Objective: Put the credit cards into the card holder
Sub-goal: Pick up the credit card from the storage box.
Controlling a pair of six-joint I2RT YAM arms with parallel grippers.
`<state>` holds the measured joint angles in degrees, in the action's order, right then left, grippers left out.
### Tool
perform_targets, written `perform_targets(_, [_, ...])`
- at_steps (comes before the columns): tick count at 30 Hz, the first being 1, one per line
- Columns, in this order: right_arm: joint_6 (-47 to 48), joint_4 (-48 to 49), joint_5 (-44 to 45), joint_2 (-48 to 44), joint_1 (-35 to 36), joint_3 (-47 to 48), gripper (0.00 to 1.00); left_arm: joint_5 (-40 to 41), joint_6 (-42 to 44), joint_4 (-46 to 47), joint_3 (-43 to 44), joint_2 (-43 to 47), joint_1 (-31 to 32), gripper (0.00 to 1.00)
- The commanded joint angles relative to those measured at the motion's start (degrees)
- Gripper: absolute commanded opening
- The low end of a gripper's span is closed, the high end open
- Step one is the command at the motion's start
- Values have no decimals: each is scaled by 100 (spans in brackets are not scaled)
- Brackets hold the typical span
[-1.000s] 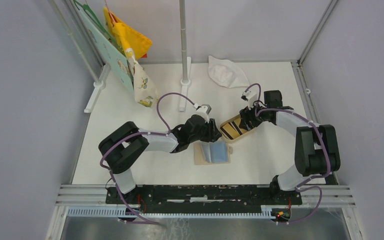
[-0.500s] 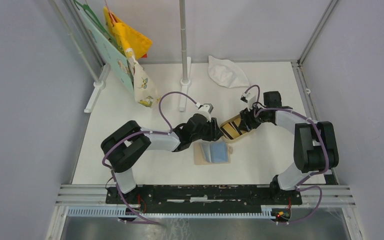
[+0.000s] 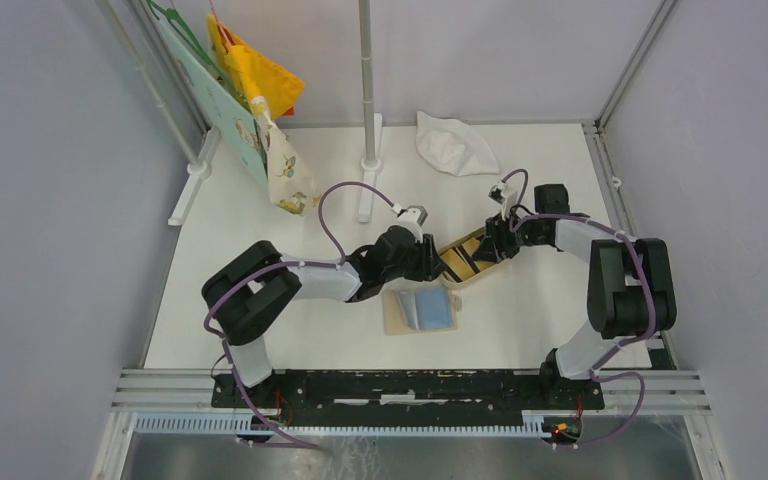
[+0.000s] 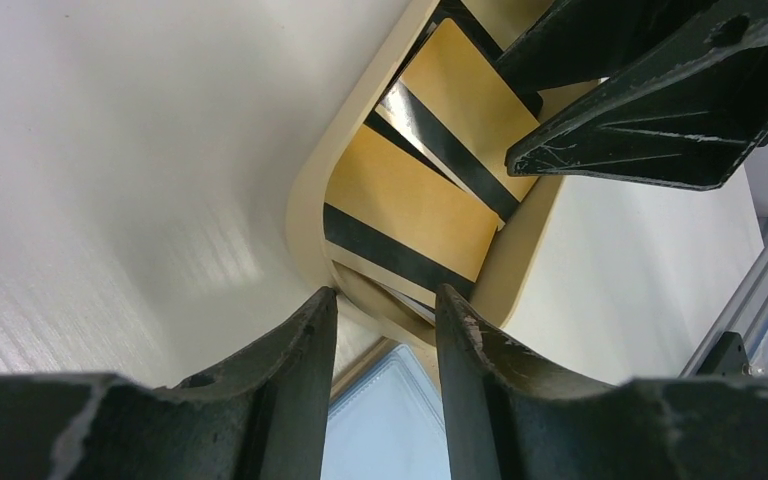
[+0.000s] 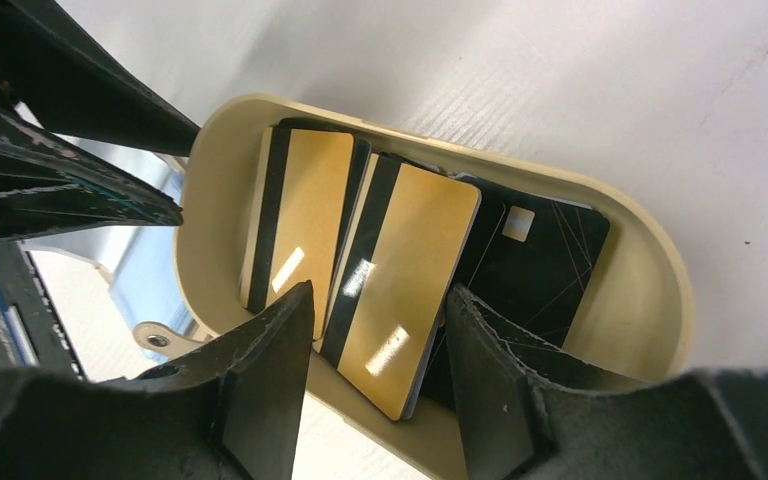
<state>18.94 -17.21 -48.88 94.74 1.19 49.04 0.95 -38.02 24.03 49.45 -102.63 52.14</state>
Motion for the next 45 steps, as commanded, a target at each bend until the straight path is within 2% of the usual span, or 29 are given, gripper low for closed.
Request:
perform_targets(1, [-365, 141, -1037, 87, -18, -4, 56, -69, -4, 164, 236, -79, 21, 47])
perform_targets(8, [-675, 347, -1322, 167, -50, -87, 55, -11, 69, 40, 346, -104, 24, 45])
perform_targets(25, [-927, 352, -897, 314, -58, -44, 56, 105, 380, -354, 942, -384, -82, 44])
perform_targets(31, [-960, 338, -651, 258, -83, -7, 49, 0, 442, -372, 1117, -526, -200, 44])
perform_targets(32, [-975, 342, -655, 228, -283, -8, 49, -24, 457, -379, 1161, -536, -225, 44])
perform_targets(45, [-1006, 204, -1118, 316, -654, 18, 44, -312, 597, -425, 1301, -413, -388, 46])
